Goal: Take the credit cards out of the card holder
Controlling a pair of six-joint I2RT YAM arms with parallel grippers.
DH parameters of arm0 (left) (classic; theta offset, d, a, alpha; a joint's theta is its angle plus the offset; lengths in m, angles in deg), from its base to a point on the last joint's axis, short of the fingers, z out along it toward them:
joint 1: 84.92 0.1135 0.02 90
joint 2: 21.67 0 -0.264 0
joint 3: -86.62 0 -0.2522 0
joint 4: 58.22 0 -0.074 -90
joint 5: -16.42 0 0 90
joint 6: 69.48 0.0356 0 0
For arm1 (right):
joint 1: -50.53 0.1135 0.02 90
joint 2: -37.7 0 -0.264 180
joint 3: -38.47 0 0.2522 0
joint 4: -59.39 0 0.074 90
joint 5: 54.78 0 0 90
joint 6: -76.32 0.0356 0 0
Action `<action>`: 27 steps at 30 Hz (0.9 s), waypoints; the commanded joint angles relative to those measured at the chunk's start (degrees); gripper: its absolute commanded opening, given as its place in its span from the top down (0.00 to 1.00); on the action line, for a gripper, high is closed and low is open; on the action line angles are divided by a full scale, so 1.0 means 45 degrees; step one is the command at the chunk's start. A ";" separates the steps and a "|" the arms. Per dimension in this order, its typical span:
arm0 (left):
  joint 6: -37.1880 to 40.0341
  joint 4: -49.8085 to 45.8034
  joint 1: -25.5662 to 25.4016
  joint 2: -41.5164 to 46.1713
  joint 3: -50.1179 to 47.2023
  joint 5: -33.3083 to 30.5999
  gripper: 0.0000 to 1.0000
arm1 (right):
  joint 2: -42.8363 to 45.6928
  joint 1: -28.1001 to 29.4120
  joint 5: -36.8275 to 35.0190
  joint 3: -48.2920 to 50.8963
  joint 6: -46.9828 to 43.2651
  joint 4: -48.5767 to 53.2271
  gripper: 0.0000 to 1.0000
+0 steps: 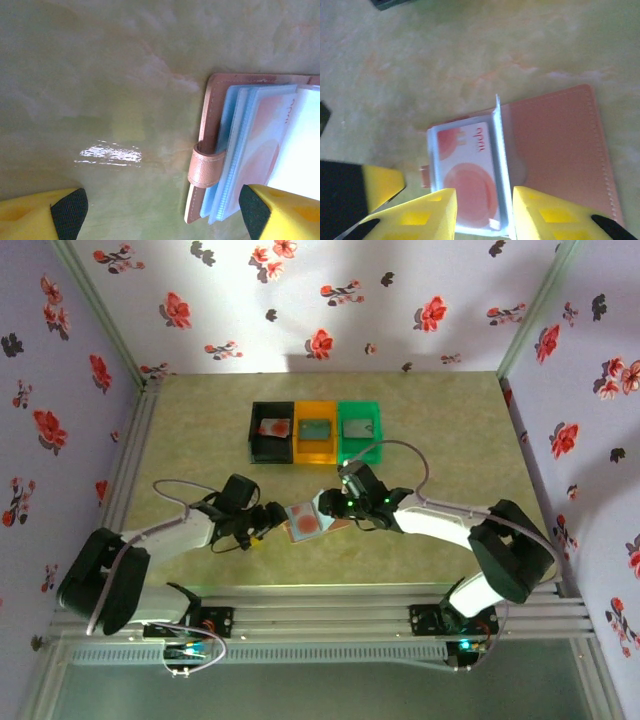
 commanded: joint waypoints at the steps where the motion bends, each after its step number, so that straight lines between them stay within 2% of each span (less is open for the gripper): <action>1: 0.0106 0.3225 -0.0818 -0.1441 0.0474 0.1417 0.16 | 0.0037 0.0064 0.0615 -0.0519 -0.0814 0.0582 0.62; 4: 0.0004 0.3226 -0.1086 -0.1742 0.0661 0.1353 0.16 | 0.0047 0.0061 0.0729 -0.0784 -0.1066 0.0707 0.58; 12: -0.0103 0.3015 -0.1881 -0.2887 0.1375 0.1285 0.15 | 0.0133 0.0110 0.0299 -0.1087 -0.1206 0.0929 0.58; 19: -0.0309 0.3221 -0.2263 -0.3645 0.1325 0.1189 0.15 | -0.1262 0.0115 0.1970 -0.1042 -0.0747 -0.0296 0.62; 27: -0.0350 0.3146 -0.2602 -0.4468 0.1236 0.1081 0.15 | -0.2476 0.0098 0.2391 -0.1169 -0.0967 -0.0782 0.66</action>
